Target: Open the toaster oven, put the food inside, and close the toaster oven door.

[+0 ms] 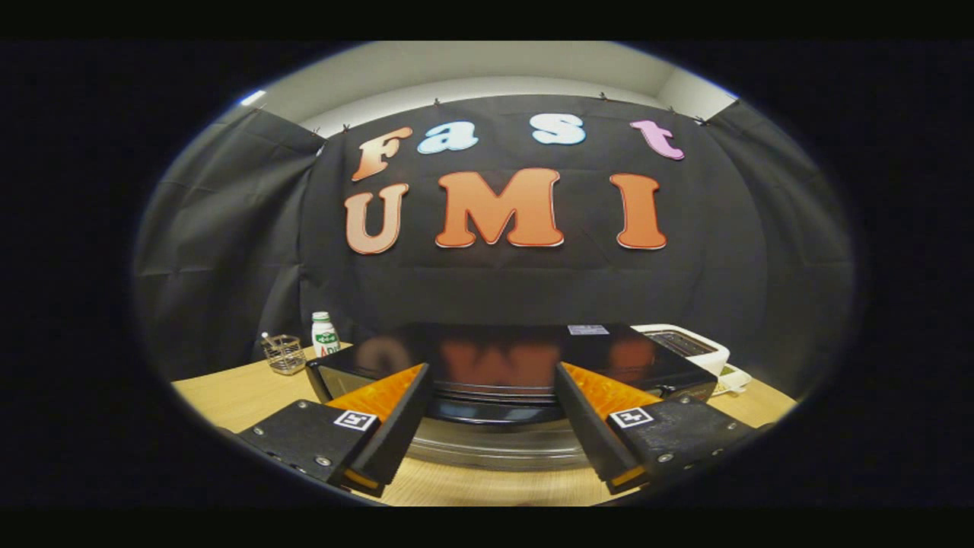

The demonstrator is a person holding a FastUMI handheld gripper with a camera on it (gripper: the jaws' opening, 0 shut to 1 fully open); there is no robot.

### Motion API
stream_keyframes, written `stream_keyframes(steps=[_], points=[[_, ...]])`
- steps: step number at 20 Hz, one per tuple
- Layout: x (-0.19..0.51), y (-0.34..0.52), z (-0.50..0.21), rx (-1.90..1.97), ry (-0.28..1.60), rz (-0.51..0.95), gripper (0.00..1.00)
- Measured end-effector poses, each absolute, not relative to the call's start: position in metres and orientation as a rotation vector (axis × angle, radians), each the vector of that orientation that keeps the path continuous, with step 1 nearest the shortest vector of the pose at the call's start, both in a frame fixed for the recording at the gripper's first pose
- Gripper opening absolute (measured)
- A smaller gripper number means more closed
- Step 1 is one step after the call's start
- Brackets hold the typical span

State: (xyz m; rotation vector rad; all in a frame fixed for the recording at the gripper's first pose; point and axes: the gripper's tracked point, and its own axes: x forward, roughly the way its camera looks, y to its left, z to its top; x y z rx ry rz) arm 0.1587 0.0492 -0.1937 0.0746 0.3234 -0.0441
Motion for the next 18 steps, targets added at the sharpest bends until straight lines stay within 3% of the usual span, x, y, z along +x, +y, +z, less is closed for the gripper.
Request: stream_keyframes(steps=[7,18], points=[[0.132,0.058,-0.194,0.093,0.31,-0.007,0.86],[0.051,0.074,-0.202,0.081,0.388,0.108,0.85]])
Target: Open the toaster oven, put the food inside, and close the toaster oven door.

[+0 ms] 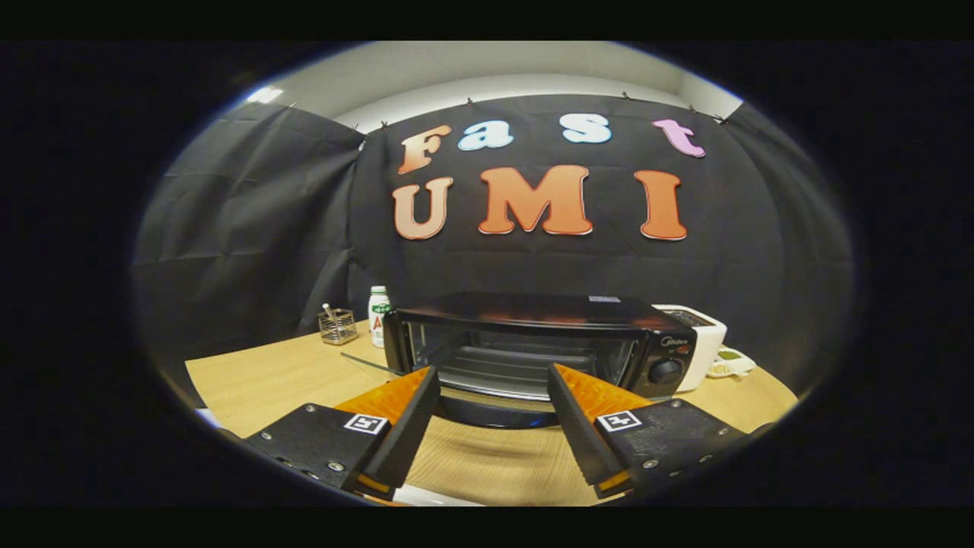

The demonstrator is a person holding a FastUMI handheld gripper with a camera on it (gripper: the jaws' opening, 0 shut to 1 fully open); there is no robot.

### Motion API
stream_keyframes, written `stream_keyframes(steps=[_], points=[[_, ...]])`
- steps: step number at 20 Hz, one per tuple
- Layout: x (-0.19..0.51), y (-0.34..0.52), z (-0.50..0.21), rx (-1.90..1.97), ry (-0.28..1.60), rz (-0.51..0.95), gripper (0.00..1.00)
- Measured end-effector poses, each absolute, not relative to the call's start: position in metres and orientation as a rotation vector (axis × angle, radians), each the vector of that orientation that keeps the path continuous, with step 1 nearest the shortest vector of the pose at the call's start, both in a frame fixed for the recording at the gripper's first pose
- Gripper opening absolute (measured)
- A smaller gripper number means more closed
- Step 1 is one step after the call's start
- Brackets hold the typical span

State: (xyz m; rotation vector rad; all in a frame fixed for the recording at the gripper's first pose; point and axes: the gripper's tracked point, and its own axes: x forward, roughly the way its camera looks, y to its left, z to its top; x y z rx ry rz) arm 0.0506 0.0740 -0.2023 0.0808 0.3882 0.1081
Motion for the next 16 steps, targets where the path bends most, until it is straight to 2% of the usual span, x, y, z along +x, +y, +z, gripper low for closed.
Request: stream_keyframes(steps=[8,16], points=[[0.001,0.083,-0.252,0.258,0.571,0.161,0.85],[-0.025,0.065,-0.295,0.33,0.709,0.116,0.79]])
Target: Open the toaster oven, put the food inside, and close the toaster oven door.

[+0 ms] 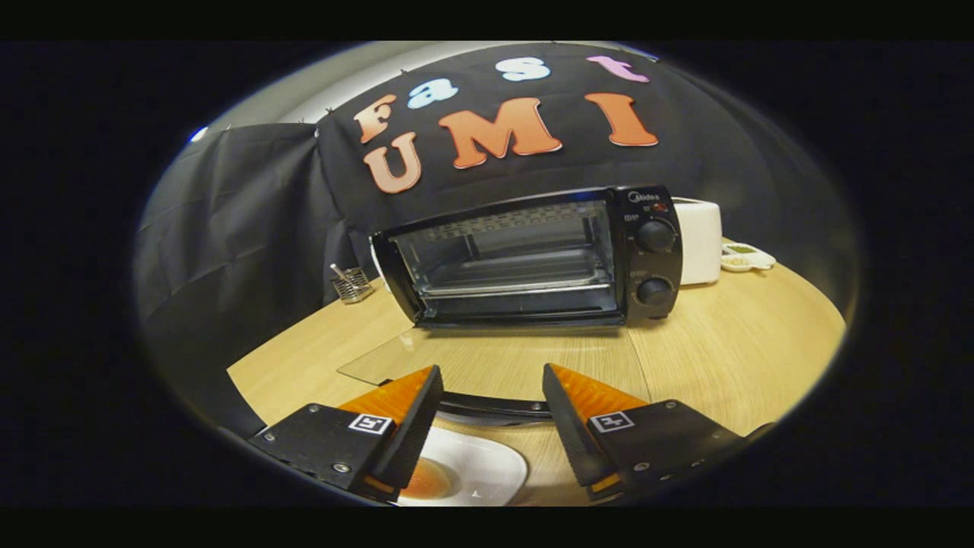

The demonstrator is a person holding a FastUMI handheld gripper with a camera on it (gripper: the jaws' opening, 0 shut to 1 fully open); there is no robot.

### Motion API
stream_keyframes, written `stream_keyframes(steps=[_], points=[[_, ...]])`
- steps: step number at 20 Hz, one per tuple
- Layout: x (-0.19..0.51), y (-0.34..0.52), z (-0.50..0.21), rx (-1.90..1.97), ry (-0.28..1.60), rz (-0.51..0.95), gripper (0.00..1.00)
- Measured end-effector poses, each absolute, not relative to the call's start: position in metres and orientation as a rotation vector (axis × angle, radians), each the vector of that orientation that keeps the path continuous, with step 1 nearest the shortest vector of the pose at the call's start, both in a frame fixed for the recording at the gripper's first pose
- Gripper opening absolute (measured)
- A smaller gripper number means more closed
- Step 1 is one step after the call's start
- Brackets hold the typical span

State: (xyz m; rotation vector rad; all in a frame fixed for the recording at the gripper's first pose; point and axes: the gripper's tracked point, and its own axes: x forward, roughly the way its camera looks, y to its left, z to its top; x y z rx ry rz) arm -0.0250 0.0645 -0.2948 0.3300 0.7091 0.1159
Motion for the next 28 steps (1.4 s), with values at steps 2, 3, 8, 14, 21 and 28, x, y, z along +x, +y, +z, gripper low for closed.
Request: stream_keyframes(steps=[2,3,8,14,21,28], points=[[-0.026,0.065,-0.301,0.354,0.729,0.115,0.79],[-0.026,0.062,-0.299,0.361,0.722,0.107,0.79],[-0.03,0.055,-0.292,0.362,0.717,0.095,0.77],[-0.057,0.072,-0.254,0.349,0.642,0.214,0.81],[-0.118,0.126,-0.25,0.183,0.687,0.479,0.81],[-0.137,0.142,-0.264,0.197,0.764,0.511,0.84]])
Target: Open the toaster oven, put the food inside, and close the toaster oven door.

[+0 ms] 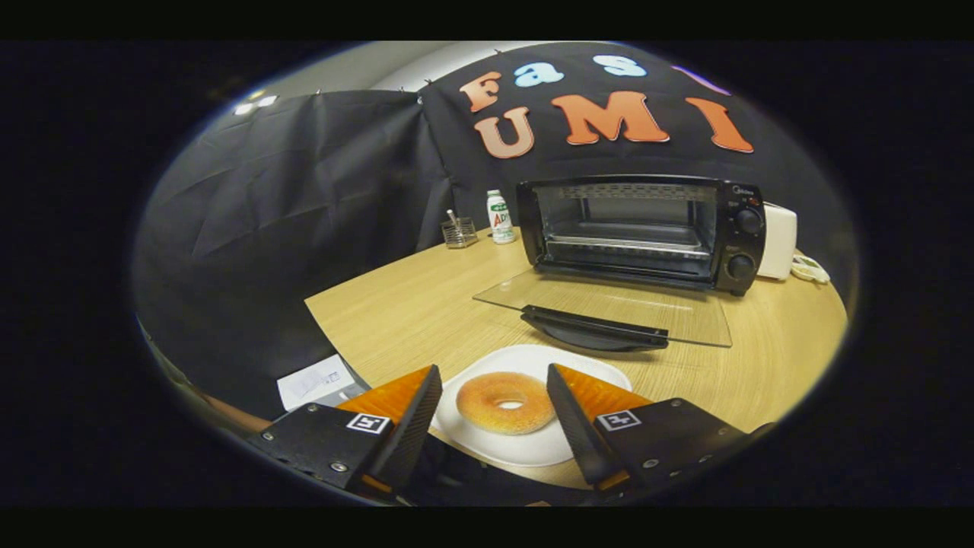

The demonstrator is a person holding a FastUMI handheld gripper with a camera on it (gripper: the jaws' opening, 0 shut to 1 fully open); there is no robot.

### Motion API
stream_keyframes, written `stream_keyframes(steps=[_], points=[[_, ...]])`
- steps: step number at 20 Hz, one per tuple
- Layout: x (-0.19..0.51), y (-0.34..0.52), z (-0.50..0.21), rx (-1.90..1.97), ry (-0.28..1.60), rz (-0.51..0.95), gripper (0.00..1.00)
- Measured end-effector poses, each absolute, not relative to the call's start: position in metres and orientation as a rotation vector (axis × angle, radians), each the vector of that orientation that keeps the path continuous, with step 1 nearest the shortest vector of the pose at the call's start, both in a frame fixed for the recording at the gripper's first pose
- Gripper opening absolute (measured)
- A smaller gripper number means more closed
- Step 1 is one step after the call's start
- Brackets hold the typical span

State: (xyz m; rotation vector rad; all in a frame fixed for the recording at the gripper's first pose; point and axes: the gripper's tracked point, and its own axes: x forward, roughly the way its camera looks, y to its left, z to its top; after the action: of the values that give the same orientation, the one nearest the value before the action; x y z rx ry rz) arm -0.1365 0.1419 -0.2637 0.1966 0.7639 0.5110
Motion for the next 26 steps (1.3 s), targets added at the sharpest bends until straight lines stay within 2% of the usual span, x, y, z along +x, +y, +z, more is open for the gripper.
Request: stream_keyframes(steps=[12,14,16,17,19,20,21,26], points=[[-0.134,0.139,-0.29,0.032,0.795,0.481,0.87],[-0.137,0.137,-0.3,0.033,0.837,0.465,0.84],[-0.135,0.136,-0.299,0.053,0.838,0.451,0.76],[-0.133,0.136,-0.295,0.064,0.826,0.442,0.66],[-0.124,0.132,-0.282,0.086,0.783,0.424,0.53],[-0.12,0.13,-0.278,0.09,0.77,0.416,0.52],[-0.118,0.13,-0.276,0.095,0.753,0.417,0.45],[-0.114,0.136,-0.279,0.083,0.741,0.427,0.34]])
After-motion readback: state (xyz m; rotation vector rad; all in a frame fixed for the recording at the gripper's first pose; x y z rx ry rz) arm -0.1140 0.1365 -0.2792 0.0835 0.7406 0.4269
